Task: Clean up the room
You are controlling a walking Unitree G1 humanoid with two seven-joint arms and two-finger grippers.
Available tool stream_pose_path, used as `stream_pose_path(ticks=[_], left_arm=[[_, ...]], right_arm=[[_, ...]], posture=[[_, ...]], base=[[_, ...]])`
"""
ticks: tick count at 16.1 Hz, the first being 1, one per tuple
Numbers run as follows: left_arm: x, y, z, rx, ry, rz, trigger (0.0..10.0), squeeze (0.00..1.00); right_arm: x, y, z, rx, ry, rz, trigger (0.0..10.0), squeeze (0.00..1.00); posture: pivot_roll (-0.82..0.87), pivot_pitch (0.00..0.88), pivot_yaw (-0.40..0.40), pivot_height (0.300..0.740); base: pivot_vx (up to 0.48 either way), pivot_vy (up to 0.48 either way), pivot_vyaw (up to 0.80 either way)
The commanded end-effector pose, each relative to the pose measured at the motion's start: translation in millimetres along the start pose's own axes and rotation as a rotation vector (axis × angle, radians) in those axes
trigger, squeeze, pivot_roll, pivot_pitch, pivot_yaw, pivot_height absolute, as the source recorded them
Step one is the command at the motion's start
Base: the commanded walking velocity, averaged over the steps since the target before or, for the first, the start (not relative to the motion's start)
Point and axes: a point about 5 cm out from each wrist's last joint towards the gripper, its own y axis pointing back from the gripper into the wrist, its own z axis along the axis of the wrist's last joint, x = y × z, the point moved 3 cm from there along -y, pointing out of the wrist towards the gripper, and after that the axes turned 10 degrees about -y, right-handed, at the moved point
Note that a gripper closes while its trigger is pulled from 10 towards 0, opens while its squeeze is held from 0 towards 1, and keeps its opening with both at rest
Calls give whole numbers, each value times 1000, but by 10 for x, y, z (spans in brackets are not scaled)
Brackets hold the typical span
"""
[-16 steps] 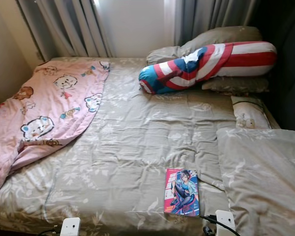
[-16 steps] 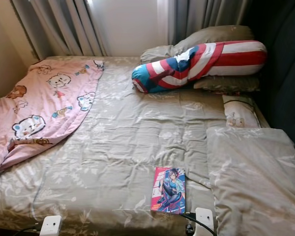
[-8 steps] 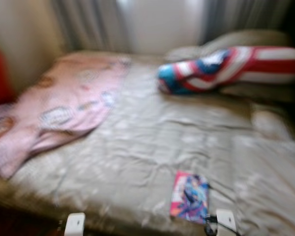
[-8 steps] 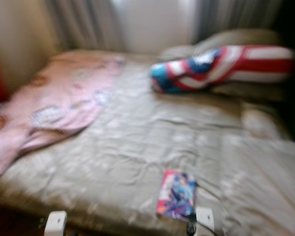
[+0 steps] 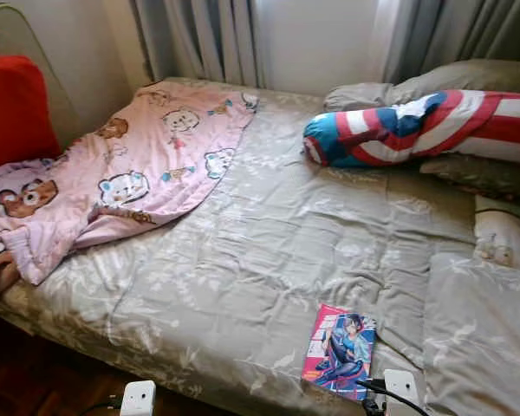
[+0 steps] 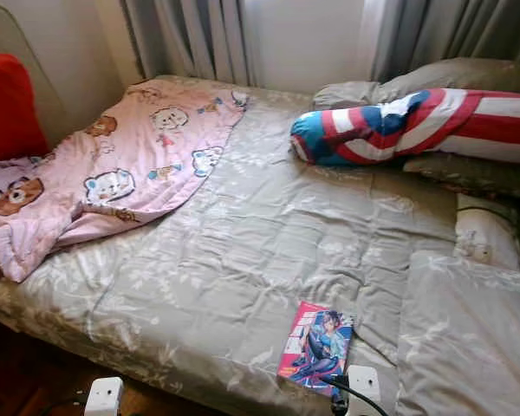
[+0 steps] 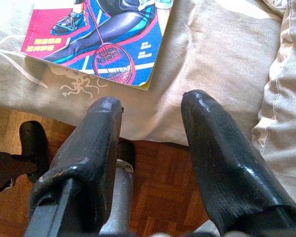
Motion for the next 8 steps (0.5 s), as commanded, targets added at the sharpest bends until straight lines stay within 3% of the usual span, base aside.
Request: stream_pose_path(ticks=[1,8], left_arm=[[6,16,-98,34,5,5,10000,0],[23,31,-150,37,23,9,10000,0]], right_arm=[[10,6,-59,23,0,3,10000,0],[-20,7,-43,26,13,9,10000,0]], posture=[[6,21,-3,740],[14,23,-2,740]], base=[[0,0,0],[0,289,0]])
